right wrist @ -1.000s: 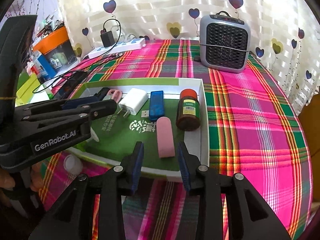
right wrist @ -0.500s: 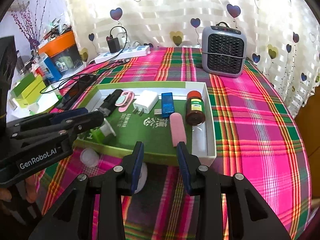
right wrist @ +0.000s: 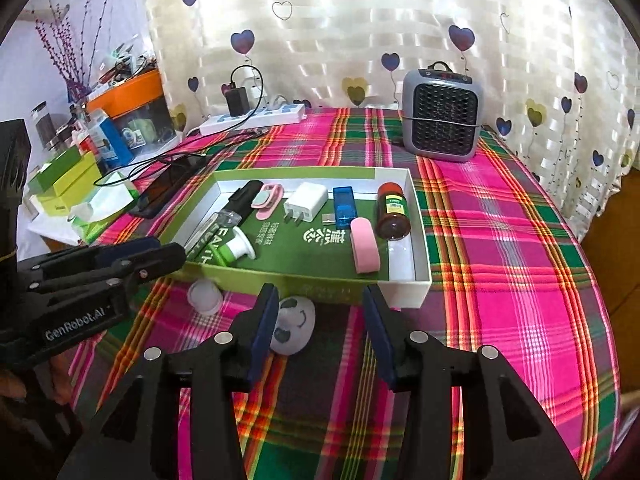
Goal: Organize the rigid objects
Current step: 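Move the right tool to the white round gadget while the left tool moves to the translucent cup, then close the left tool on the translucent cup while the right tool closes on the white gadget, then carry the translucent cup and white gadget over the box with both tools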
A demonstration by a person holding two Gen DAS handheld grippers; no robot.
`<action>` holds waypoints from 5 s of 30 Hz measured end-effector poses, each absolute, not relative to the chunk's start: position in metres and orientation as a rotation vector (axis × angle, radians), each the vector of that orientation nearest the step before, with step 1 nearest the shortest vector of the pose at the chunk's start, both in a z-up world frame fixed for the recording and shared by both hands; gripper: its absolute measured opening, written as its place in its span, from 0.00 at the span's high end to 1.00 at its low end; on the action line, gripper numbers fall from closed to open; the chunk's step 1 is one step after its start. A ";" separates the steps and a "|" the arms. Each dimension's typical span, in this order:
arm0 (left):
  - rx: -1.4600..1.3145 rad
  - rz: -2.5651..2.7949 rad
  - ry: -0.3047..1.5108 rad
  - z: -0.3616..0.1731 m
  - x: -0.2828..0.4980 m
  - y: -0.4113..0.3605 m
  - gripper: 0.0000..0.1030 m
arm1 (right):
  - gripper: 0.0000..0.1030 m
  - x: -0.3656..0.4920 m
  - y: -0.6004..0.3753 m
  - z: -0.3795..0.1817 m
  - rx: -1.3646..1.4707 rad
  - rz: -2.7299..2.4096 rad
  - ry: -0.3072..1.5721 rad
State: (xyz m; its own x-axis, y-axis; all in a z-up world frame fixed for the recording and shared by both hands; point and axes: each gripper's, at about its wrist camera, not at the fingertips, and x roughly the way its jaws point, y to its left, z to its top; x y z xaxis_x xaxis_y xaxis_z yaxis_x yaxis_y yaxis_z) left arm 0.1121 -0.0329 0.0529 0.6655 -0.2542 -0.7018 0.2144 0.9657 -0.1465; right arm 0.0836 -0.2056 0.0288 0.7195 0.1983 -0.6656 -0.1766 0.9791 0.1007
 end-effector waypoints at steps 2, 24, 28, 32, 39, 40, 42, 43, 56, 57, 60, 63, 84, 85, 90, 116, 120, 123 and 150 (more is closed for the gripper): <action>-0.074 -0.273 0.804 0.051 0.109 -0.026 0.67 | 0.56 0.081 -0.205 0.027 0.029 0.209 0.750; -0.222 -0.350 0.916 0.016 0.113 -0.003 0.63 | 0.49 0.099 -0.195 -0.007 0.108 0.268 0.865; -0.223 -0.354 0.930 0.013 0.118 -0.006 0.63 | 0.49 0.102 -0.193 -0.009 0.103 0.269 0.874; -0.205 -0.372 0.937 0.011 0.121 -0.012 0.63 | 0.49 0.107 -0.190 -0.011 0.093 0.259 0.886; -0.182 -0.380 0.948 0.009 0.127 -0.020 0.63 | 0.49 0.111 -0.195 -0.012 0.094 0.233 0.895; -0.180 -0.381 0.948 0.009 0.127 -0.020 0.63 | 0.49 0.111 -0.195 -0.012 0.094 0.233 0.895; -0.173 -0.382 0.951 0.008 0.129 -0.022 0.63 | 0.49 0.111 -0.195 -0.012 0.089 0.232 0.894; -0.168 -0.380 0.955 0.007 0.130 -0.023 0.63 | 0.49 0.111 -0.194 -0.012 0.086 0.233 0.893; -0.104 -0.342 0.959 0.006 0.135 -0.037 0.63 | 0.64 0.109 -0.196 -0.012 0.090 0.261 0.884; -0.101 -0.340 0.958 0.006 0.135 -0.037 0.63 | 0.64 0.109 -0.196 -0.012 0.090 0.263 0.883; -0.108 -0.330 0.955 0.006 0.136 -0.037 0.63 | 0.64 0.108 -0.197 -0.012 0.093 0.265 0.881; -0.093 -0.316 0.952 0.005 0.135 -0.039 0.63 | 0.64 0.107 -0.197 -0.012 0.093 0.265 0.878; -0.056 -0.277 0.941 0.004 0.133 -0.044 0.73 | 0.66 0.105 -0.201 -0.012 0.107 0.283 0.870; -0.055 -0.277 0.941 0.004 0.133 -0.044 0.73 | 0.66 0.104 -0.201 -0.011 0.107 0.283 0.869; -0.056 -0.277 0.940 0.004 0.132 -0.044 0.73 | 0.66 0.104 -0.201 -0.011 0.106 0.283 0.868; -0.043 -0.284 0.926 0.009 0.125 -0.046 0.73 | 0.73 0.100 -0.201 -0.006 0.106 0.284 0.841; -0.042 -0.284 0.925 0.009 0.125 -0.046 0.73 | 0.73 0.100 -0.201 -0.006 0.105 0.286 0.841; -0.040 -0.285 0.924 0.009 0.124 -0.046 0.73 | 0.73 0.099 -0.201 -0.004 0.106 0.287 0.835; -0.040 -0.331 0.812 0.062 0.132 -0.048 0.73 | 0.73 0.100 -0.213 0.038 0.158 0.321 0.734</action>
